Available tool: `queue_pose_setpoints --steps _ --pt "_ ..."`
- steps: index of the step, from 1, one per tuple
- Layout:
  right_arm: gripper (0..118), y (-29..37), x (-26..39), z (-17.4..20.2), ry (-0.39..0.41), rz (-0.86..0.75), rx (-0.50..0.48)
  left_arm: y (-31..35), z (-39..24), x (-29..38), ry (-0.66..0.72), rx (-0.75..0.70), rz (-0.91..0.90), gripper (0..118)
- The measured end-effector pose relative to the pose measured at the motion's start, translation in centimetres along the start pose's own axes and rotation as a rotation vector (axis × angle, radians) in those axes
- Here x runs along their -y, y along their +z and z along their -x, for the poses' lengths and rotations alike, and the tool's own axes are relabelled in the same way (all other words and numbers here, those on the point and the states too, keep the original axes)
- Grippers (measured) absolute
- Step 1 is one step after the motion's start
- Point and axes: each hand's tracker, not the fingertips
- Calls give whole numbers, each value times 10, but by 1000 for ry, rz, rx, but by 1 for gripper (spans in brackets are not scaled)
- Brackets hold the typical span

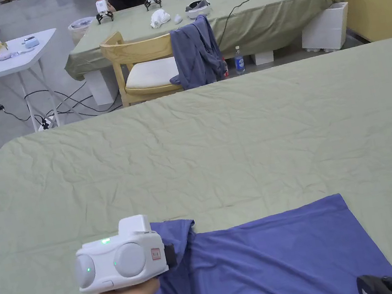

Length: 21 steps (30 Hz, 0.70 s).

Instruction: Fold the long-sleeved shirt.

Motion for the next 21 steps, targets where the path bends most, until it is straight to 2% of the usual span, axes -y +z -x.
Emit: queue_pose_setpoints --steps 2,6,12,21 --pt "2 4 -1 4 20 -6 1 7 -1 20 36 27 6 8" --pt "2 7 -1 10 25 -9 -32 6 -3 49 6 2 22 8" --pt "2 4 1 15 83 29 -1 -3 9 76 75 -18 89 8" --pt "2 -5 4 -5 46 68 42 -8 5 120 78 -3 174 8"
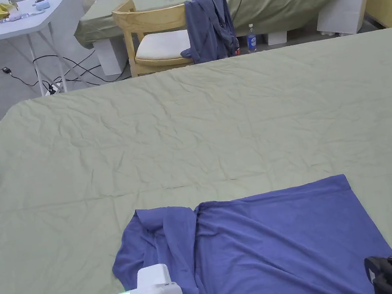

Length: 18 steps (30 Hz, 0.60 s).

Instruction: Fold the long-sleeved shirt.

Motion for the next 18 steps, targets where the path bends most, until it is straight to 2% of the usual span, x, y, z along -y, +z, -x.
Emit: queue_pose_setpoints --steps 5,9,10,11,12,13,14,16,18 --pt "2 0 -3 -4 3 -10 12 -12 1 10 32 -22 37 8" --pt "2 -3 -2 -8 16 4 59 -23 0 11 19 -28 61 10" --pt "3 -3 -2 -11 2 9 58 -26 0 10 21 -19 70 18" --pt "3 -3 -2 -14 -13 15 53 -31 0 8 27 5 81 44" --pt "3 -3 -2 -16 -18 16 51 -33 0 8 43 35 75 79" --pt "3 -2 -2 -17 -18 15 52 -31 -1 8 66 61 51 108" --pt "2 -2 -2 -18 -17 14 55 -26 -2 9 84 65 12 118" --pt "2 -1 -3 -20 -18 12 56 -8 -3 5 103 90 -110 112" --pt "3 -1 -4 -23 -36 7 41 8 -3 3 112 112 -167 111"
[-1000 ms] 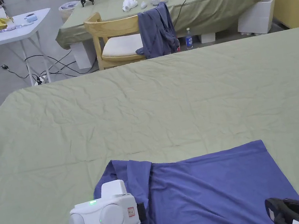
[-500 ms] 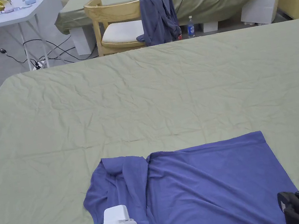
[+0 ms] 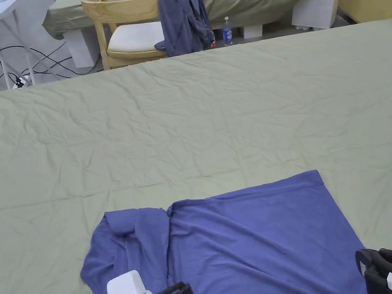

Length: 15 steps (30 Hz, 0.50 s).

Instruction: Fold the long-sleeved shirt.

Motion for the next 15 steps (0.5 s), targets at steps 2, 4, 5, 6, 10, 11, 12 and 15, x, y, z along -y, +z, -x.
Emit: queue_pose_setpoints --steps 2,4,5,6,10,11,12,15 --pt "3 -1 -2 -2 -19 -10 -17 16 0 -3 16 26 -10 111" --pt "2 -4 -5 -3 -27 -20 -30 30 1 -8 5 43 -4 110" --pt "2 -5 -6 -3 -28 -25 -33 35 1 -8 -30 55 10 98" --pt "3 -7 -8 -2 -27 -31 -37 43 3 -7 -72 75 -6 72" --pt "2 -21 -14 0 -31 -36 -49 57 18 -11 -74 73 -21 1" --pt "2 -25 -16 0 -34 -32 -52 57 26 -17 -54 77 0 1" --pt "2 -29 -17 1 -36 -29 -55 55 34 -23 -27 114 16 1" --pt "2 -43 -20 3 -40 -14 -64 42 58 -55 62 134 11 1"
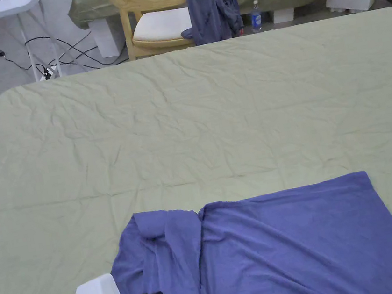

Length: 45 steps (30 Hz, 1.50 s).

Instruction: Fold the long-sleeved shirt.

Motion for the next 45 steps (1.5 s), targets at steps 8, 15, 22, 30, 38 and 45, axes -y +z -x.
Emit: queue_pose_setpoints --steps 8,15,22,30,38,45 --pt "2 -37 -13 8 -8 40 -35 -107 49 -124 -6 -249 -94 115" --pt "2 -64 -21 2 -13 80 -41 -212 68 -144 2 -316 118 98" --pt "3 -133 -60 -30 62 180 25 -193 27 -131 -170 -244 115 7" --pt "118 -232 -139 -74 104 185 116 -149 14 -149 -170 -145 66 7" --pt "80 -324 -152 -88 21 516 205 -152 22 -169 -111 -93 61 7" --pt "8 -327 -159 -81 39 570 189 -158 25 -168 -159 -80 79 7"
